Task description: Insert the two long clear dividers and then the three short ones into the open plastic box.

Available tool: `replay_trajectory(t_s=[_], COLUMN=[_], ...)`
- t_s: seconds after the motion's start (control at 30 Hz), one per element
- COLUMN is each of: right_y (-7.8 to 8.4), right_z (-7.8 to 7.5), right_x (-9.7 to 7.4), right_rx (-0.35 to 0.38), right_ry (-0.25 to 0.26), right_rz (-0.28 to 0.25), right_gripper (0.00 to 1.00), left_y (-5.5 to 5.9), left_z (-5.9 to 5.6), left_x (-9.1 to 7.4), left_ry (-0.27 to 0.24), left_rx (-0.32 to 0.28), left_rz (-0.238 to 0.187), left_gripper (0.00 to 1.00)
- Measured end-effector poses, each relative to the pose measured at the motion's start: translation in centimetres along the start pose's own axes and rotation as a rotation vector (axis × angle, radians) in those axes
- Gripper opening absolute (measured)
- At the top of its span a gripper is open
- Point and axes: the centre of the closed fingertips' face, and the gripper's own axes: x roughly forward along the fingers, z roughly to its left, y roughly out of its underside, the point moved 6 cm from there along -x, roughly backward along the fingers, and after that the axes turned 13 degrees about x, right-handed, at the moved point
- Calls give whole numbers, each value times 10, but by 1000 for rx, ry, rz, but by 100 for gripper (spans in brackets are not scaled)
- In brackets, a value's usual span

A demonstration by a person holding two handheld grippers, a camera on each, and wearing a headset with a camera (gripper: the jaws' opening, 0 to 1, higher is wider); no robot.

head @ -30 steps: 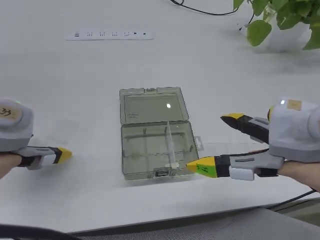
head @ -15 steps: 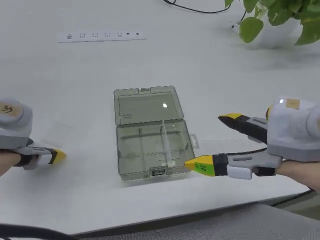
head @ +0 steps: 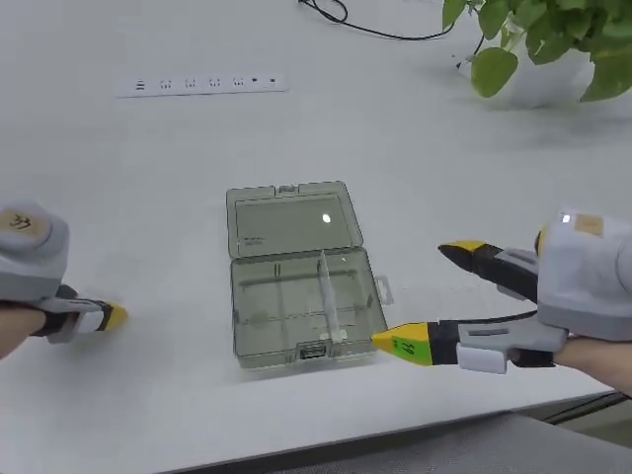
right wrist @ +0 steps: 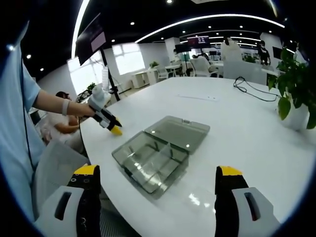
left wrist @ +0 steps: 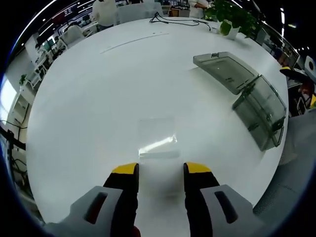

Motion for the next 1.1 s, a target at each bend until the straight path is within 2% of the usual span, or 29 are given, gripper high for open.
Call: replay_trajectory(t_s=[0.13,0.2,0.5,0.63,0.7,1.1], right_y=[2,3,4,5,5,7], right_z=[0,-5,-3,-3,-3,-2], right_x=[-2,-3,0,0,1,2], right_rx=[-6,-4,7,8,7,10], right_ry=[3,6,2,-1,-1,0], right_rz=[8,11,9,14,16,26], right_gripper=[97,97,96,96,95,94], left_y=[0,1,1,0,1,1], left_z=[0,0,0,0,1,2], left_x=[-1,-2,-2,-4,-4,-3], left_ry=[1,1,9,15,14,15], left_rx=[1,-1,10,-2,15,-1], left_rz=[-6,-11,-29,-51,-41,-52], left_gripper=[33,32,32,31,30,30])
